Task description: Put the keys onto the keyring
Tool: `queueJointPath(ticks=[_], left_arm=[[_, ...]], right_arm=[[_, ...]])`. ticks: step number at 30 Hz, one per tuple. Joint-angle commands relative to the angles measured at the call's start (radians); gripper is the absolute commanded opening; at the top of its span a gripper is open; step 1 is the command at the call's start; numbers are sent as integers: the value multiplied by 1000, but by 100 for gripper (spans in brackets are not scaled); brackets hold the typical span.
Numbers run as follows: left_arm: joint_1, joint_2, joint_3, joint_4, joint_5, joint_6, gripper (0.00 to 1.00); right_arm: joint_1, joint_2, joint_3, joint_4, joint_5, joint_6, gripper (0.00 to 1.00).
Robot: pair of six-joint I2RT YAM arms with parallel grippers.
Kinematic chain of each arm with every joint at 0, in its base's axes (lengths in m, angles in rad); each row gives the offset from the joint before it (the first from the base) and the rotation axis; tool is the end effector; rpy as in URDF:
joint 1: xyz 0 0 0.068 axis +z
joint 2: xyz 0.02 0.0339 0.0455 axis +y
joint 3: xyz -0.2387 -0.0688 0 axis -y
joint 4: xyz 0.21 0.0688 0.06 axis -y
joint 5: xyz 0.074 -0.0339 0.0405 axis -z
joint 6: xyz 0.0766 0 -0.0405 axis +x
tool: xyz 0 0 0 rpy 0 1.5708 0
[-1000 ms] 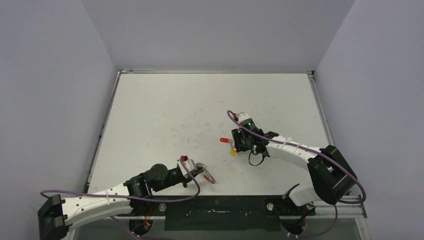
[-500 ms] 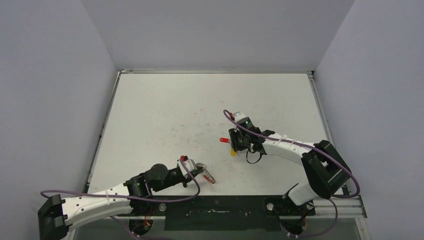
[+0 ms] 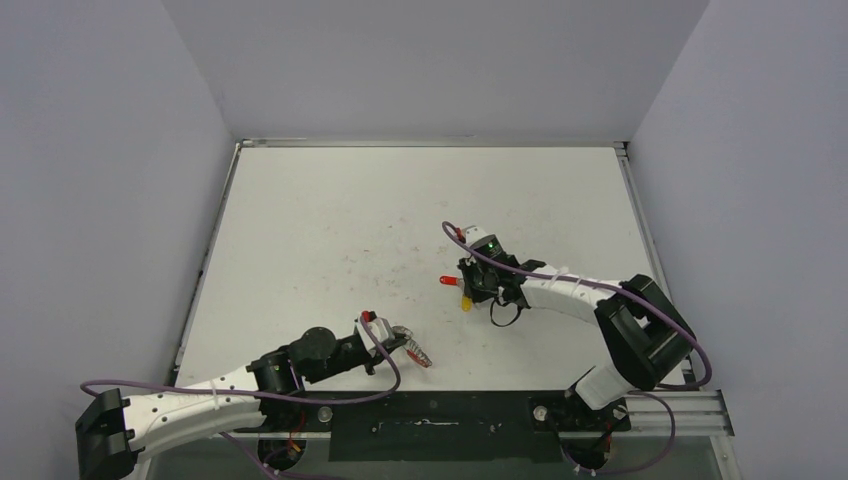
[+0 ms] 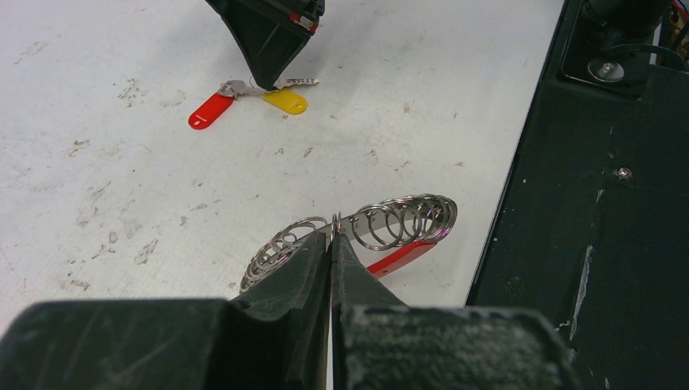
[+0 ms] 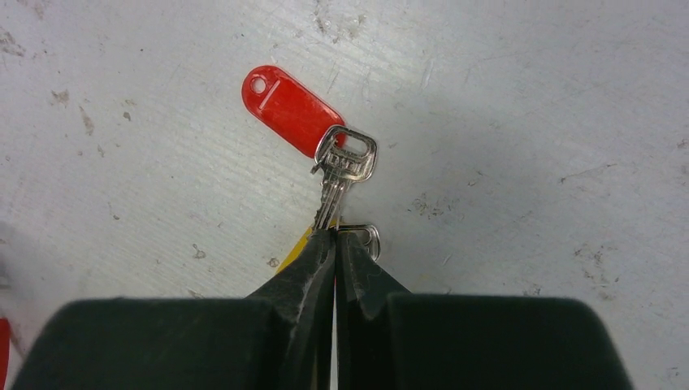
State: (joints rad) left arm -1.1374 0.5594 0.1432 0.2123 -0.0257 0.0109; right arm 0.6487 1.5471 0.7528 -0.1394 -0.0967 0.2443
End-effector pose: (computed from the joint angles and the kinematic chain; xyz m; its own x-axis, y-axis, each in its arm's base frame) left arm 0.0780 -0.1639 0.1797 -0.0753 0.1886 -0.9792 0.8976 0.4406 0.0159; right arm 0.2296 0.1833 0.1236 -0.7780 -0.2878 -0.5584 -0.4729 0.8534 0.2192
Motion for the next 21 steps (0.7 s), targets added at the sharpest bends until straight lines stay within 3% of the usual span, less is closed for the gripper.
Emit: queueJointPath(ticks=[1,8,12,21], left_arm=[[-4,-9,51,4,2,-5,0],[-4,-12,51,1,5,-3,0],[-5,-11,67,-24,8,13,0],[-4,11,83,-7,18,11,0]], right_arm=[[-3,-77,4,26,0,-24,0],[-13,-268,-45,31,-132,-39,0],[-19,-375,-63,5,-132,-16,0],[-20,-493,-47,-87,-301,-42,0]])
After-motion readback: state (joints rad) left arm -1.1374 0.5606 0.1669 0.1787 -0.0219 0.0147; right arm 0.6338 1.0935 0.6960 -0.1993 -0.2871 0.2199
